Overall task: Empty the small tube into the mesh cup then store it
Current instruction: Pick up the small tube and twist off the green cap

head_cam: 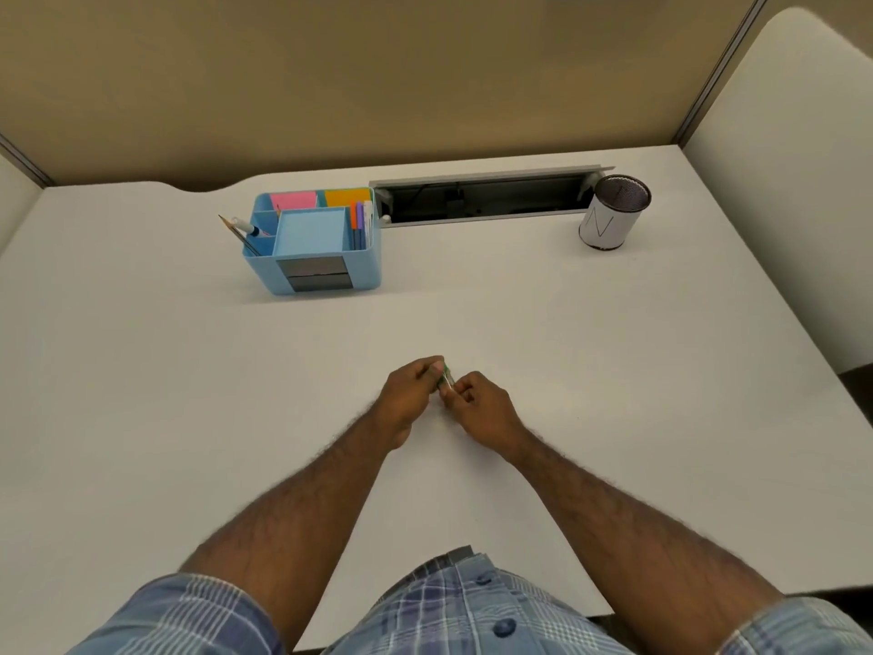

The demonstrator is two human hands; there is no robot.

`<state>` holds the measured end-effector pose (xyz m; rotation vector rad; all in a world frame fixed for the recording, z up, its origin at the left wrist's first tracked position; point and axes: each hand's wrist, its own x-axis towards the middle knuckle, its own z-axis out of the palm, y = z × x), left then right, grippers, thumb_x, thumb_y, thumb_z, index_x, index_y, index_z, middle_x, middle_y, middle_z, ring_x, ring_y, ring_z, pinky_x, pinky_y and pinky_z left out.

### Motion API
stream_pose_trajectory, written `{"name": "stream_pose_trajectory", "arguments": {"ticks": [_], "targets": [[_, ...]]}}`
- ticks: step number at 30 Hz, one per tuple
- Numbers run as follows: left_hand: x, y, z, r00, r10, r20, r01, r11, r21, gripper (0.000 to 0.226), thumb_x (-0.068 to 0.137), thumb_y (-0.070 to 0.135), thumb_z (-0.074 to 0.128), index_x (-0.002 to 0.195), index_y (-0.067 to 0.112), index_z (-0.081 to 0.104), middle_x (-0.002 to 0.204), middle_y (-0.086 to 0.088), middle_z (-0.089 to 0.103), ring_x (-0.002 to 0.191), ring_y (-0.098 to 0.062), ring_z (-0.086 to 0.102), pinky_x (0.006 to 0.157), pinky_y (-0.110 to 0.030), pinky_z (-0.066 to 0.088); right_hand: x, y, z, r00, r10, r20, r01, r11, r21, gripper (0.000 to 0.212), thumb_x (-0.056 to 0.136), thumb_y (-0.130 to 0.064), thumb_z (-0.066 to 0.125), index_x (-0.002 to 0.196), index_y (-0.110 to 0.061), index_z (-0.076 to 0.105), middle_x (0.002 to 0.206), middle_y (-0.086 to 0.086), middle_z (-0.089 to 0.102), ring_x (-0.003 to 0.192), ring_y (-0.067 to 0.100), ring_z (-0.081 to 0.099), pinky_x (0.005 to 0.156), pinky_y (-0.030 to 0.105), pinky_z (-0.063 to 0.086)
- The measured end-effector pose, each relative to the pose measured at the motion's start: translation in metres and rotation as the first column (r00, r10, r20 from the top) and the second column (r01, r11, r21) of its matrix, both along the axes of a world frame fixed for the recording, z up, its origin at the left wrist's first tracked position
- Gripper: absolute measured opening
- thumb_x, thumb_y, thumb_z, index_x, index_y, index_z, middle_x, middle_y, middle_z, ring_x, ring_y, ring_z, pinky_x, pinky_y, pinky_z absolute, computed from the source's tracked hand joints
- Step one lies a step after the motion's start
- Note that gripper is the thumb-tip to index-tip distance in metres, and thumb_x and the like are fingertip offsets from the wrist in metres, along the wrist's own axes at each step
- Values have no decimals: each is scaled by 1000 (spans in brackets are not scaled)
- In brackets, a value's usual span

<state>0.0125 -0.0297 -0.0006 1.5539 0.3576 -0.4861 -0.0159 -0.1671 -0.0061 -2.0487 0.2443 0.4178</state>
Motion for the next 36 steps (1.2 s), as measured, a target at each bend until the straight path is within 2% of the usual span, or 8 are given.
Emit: {"name": "stream_pose_trajectory", "arguments": {"ticks": [3,6,10,16,20,26,33,36], "targets": [[6,-4,1,997,57,-46,-59,997,-53,26,93,22,57,118,15,64,110,-5,69,96,-15,63,64,-15,44,5,-1,3,1000,14,-27,-13,999,49,33,92,-42,57,103,-11,61,96,6,75,92,24,68,85,40,53],[11,-7,2,983,161,-89,-170,981,-98,24,90,20,63,110,10,68,94,-3,71,76,-11,63,47,-9,47,8,3,3,999,51,2,-51,998,23,23,94,-38,55,90,-18,65,85,-1,73,82,18,65,83,38,51],[15,-8,-1,959,237,-157,-258,957,-132,11,89,19,63,94,13,70,85,-1,70,67,-9,60,39,-7,41,13,6,1,1000,10,-3,-10,1000,0,25,91,-39,59,87,-17,70,86,6,75,83,26,67,78,39,52],[18,-11,-2,935,299,-193,-326,936,-131,16,91,16,61,102,9,69,84,-1,69,48,1,61,36,-8,39,18,5,-3,998,42,54,-37,996,-83,28,90,-38,60,88,-11,71,83,15,74,81,33,66,72,41,51],[16,-11,-2,941,294,-166,-321,931,-172,26,89,15,63,112,5,67,90,-2,68,72,-9,61,42,-6,42,18,5,-5,997,48,64,-41,993,-108,33,90,-40,59,88,-9,70,84,17,73,78,33,65,71,40,51],[15,-9,-6,961,258,-102,-272,950,-154,33,86,16,66,118,10,65,108,-4,69,86,-8,61,51,-5,45,17,4,-3,995,52,90,-44,995,-84,32,91,-39,59,94,-10,72,87,16,75,86,34,67,80,46,54],[17,-6,-4,944,295,-151,-316,938,-146,33,85,24,67,115,11,68,95,4,71,73,-5,56,61,-18,39,15,4,-6,994,25,108,-18,998,-63,29,90,-38,62,96,-13,73,82,17,73,67,27,58,73,42,53],[22,-3,-3,933,304,-195,-331,935,-126,29,84,30,68,110,16,70,104,1,71,79,-10,53,61,-21,37,13,5,-6,994,10,108,-5,999,-46,28,89,-37,63,102,-14,72,85,16,74,68,25,58,73,41,53]]}}
